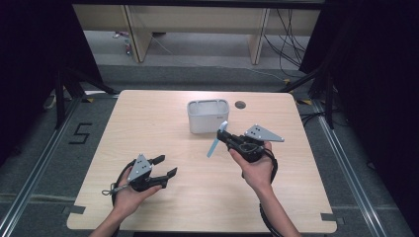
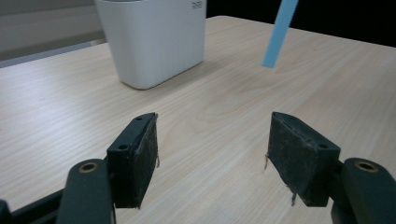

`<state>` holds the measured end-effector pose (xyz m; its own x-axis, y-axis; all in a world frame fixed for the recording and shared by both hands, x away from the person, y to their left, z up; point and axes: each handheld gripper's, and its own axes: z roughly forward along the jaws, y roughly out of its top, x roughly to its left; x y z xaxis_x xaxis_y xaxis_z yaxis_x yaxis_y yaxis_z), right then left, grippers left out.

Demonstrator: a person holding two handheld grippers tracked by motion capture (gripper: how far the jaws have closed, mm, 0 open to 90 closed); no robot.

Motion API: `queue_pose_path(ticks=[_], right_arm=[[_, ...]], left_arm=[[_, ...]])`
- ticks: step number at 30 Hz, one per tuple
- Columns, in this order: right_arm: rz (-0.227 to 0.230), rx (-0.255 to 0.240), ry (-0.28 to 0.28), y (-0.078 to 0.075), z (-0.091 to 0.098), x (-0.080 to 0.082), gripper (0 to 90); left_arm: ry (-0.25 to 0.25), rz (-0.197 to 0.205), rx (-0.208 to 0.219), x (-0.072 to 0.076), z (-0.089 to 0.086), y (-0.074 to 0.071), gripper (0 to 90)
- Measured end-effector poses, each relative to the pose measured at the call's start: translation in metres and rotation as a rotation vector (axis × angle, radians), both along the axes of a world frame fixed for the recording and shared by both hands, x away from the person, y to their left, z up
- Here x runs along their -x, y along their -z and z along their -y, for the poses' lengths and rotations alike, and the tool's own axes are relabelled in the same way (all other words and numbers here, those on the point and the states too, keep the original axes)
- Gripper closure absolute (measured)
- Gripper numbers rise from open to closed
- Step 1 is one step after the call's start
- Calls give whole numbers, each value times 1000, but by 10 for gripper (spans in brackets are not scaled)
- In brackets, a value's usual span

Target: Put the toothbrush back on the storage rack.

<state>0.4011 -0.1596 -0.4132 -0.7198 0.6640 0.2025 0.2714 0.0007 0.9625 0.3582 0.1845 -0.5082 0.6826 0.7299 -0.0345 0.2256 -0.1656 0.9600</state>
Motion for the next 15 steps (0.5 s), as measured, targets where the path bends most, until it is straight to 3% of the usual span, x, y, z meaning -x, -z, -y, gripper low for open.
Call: queue_pose_path(ticks=[6,15], right_arm=[[27,11,30,-6,4,0,862],[70,38,112,-15,8,-5,862]], left_arm=[[-45,-12,1,1,-10,6,331],[-60,-8,-6,1,-11,12,332]])
